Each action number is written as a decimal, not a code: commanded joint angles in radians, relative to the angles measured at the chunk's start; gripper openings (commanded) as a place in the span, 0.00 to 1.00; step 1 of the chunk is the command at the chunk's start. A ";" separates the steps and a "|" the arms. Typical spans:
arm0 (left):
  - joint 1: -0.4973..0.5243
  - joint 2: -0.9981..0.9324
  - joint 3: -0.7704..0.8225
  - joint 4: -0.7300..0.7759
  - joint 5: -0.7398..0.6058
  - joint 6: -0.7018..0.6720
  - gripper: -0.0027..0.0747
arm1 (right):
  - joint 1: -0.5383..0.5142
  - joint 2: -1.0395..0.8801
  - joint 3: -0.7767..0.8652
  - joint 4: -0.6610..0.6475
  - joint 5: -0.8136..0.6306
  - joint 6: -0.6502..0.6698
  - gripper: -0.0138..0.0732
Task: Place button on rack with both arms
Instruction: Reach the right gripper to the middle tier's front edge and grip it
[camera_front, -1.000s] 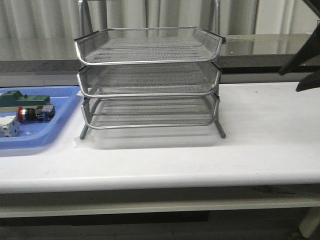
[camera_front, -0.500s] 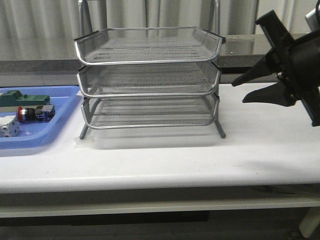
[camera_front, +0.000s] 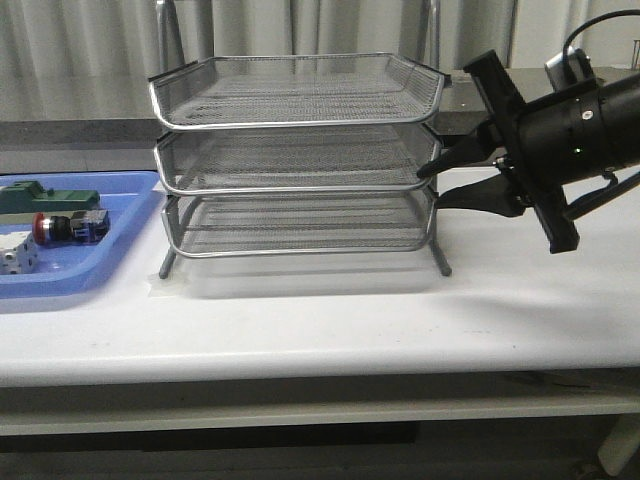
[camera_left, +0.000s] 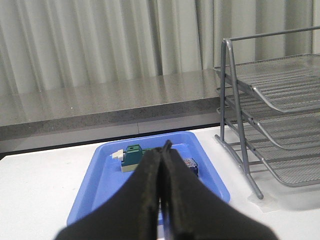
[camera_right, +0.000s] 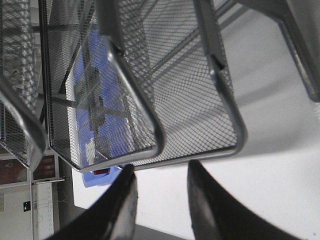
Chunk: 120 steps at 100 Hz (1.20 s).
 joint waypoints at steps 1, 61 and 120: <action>0.002 -0.032 0.056 -0.003 -0.081 -0.008 0.01 | 0.009 -0.021 -0.049 0.137 0.067 -0.015 0.47; 0.002 -0.032 0.056 -0.003 -0.081 -0.008 0.01 | 0.012 0.086 -0.171 0.137 0.120 -0.012 0.47; 0.002 -0.032 0.056 -0.003 -0.081 -0.008 0.01 | 0.012 0.087 -0.167 0.136 0.133 -0.012 0.18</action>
